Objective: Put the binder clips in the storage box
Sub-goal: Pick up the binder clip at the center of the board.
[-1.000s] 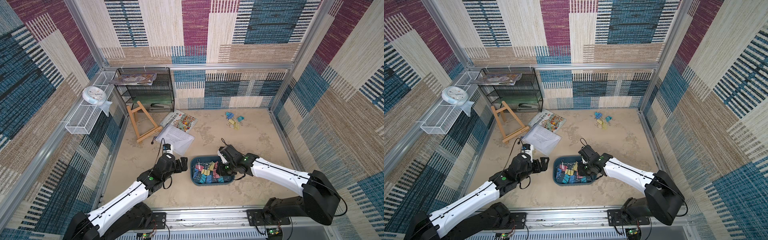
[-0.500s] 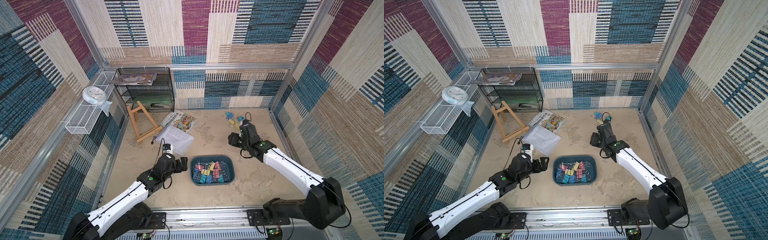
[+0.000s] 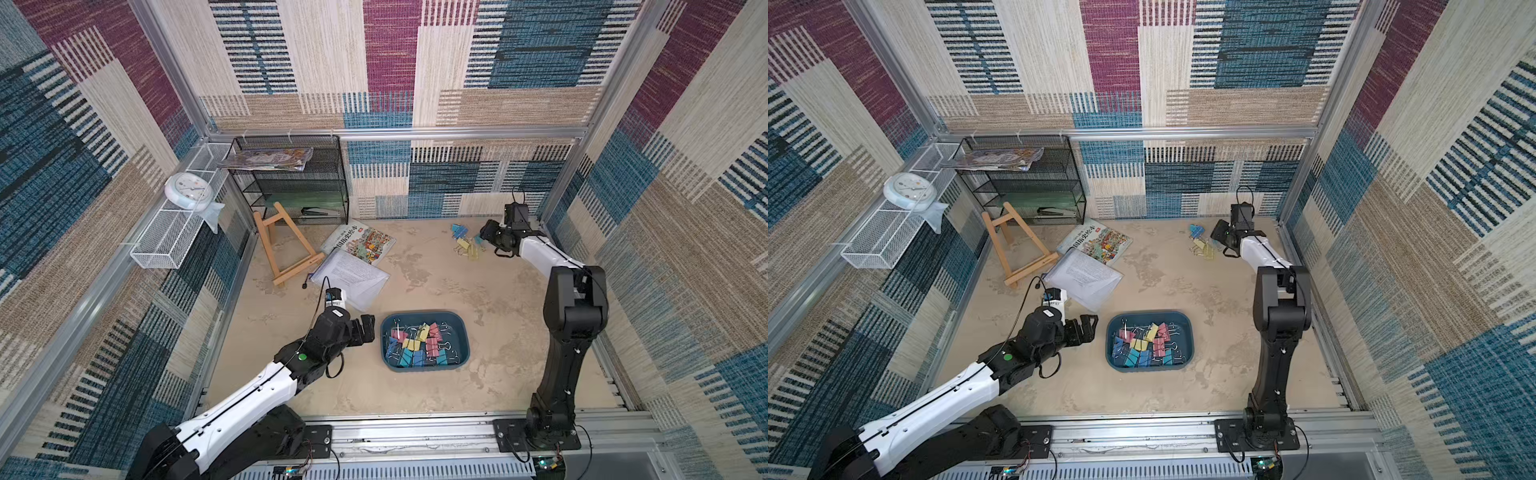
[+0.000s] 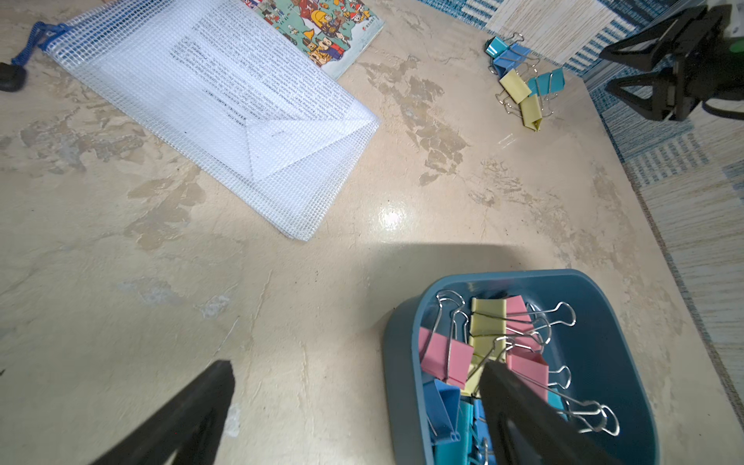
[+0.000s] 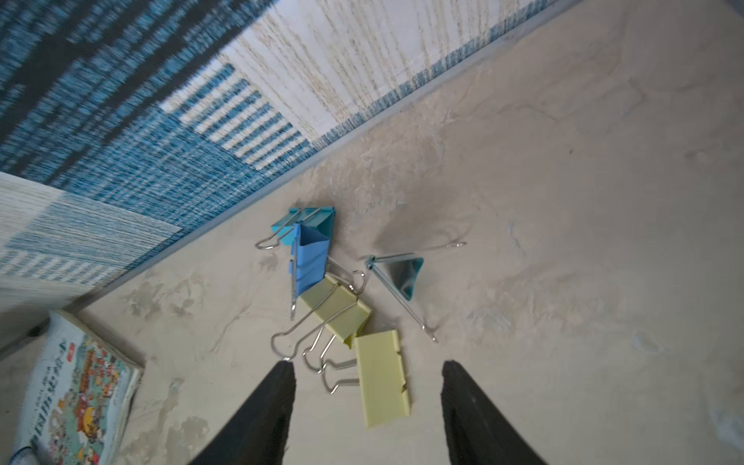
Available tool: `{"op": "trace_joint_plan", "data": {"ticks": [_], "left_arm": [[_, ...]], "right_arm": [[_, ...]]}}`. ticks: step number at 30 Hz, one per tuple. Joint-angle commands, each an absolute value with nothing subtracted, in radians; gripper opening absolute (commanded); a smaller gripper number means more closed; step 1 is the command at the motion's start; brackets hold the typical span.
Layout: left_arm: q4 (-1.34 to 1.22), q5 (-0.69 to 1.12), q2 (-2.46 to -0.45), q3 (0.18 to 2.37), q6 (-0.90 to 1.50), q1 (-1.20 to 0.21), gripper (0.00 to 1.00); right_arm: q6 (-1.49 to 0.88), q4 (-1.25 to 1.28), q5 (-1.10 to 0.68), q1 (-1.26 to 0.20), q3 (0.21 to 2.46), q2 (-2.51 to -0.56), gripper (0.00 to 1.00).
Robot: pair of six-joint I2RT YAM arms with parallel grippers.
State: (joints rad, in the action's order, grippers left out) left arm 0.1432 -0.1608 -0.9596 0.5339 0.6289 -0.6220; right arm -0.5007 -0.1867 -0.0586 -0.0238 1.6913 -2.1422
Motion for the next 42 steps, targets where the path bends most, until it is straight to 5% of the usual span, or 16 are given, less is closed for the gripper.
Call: {"op": "trace_joint_plan", "data": {"ticks": [1, 4, 12, 26, 35, 42], "left_arm": [[0.143, -0.179, -0.979, 0.551, 0.600, -0.620, 0.99], [0.139, -0.178, -0.998, 0.556, 0.597, -0.618, 0.99], [0.104, -0.148, -1.054, 0.570, 0.600, -0.615, 0.99], [0.115, -0.158, -1.042, 0.574, 0.597, -0.613, 1.00], [0.112, -0.155, -1.060, 0.580, 0.599, -0.614, 0.99], [0.108, -0.156, -1.061, 0.581, 0.599, -0.612, 0.99]], "right_arm": [[-0.416, -0.274, -0.172, -0.028, 1.808, -2.227, 0.60], [-0.442, -0.250, -0.257, -0.030, 1.820, -2.244, 0.56], [-0.515, -0.258, -0.144, -0.101, 1.820, -2.253, 0.50], [-0.182, -0.416, 0.220, -0.220, 2.043, -2.394, 0.42], [-0.086, -0.404, 0.350, -0.257, 2.100, -2.446, 0.17], [-0.039, -0.417, 0.432, -0.279, 2.110, -2.464, 0.19]]}}
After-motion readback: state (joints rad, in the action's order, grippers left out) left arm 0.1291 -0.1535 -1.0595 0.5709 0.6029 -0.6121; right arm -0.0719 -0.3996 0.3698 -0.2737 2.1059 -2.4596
